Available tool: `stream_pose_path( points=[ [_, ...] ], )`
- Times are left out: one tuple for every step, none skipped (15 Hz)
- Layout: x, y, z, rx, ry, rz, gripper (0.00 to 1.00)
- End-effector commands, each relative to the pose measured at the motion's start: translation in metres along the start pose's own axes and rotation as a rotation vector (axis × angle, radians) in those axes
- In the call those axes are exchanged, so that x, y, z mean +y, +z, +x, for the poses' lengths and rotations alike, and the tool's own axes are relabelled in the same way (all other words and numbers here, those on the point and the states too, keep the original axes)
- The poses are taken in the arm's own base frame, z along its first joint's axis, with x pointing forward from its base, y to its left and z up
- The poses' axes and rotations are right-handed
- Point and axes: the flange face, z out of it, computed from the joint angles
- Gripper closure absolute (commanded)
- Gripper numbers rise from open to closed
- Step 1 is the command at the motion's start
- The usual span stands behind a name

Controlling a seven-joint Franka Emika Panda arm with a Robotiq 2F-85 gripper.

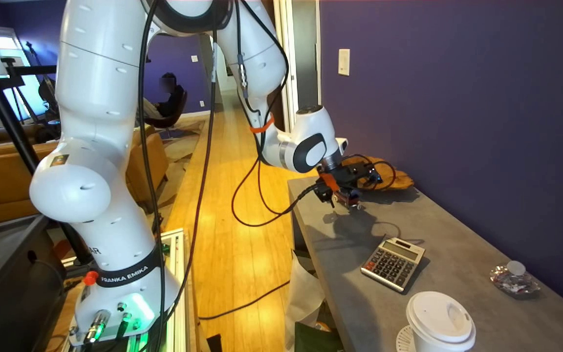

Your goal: Move the toy car to the right

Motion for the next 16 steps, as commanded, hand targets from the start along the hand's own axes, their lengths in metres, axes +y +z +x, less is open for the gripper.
stream_pose_path(
  points=[
    [0.0031, 0.0095, 0.0023, 0.002, -0.020, -0.013, 0.40],
    [0.0035, 0.0099, 0.0024, 0.000, -0.025, -0.014, 0.43],
    [0.0040, 0.0101, 0.0025, -0.002, -0.032, -0.014, 0.46],
    [0.0045, 0.0107, 0.0021, -0.004, -0.035, -0.013, 0.58],
    [0.0044, 0.0109, 0.0016, -0.005, -0.039, -0.013, 0.71],
    [0.0042, 0.0106, 0.0012, -0.006, -0.044, -0.012, 0.74],
    [0.0051, 0.0097, 0.0006, -0.009, -0.049, -0.013, 0.81],
    [0.0065, 0.0089, 0.0002, -0.011, -0.052, -0.016, 0.89],
    [0.0079, 0.0081, -0.0002, -0.012, -0.057, -0.019, 0.96],
    [0.0087, 0.0078, -0.0006, -0.013, -0.060, -0.021, 0.99],
    [0.0091, 0.0074, -0.0007, -0.013, -0.064, -0.022, 1.00],
    [0.0083, 0.0078, -0.0007, -0.013, -0.068, -0.020, 1.00],
    [0.0075, 0.0090, -0.0012, -0.014, -0.070, -0.017, 1.00],
    [0.0067, 0.0088, -0.0009, -0.013, -0.072, -0.015, 0.99],
    [0.0070, 0.0085, -0.0014, -0.014, -0.074, -0.014, 0.99],
    [0.0071, 0.0073, -0.0021, -0.017, -0.076, -0.014, 0.99]
  ],
)
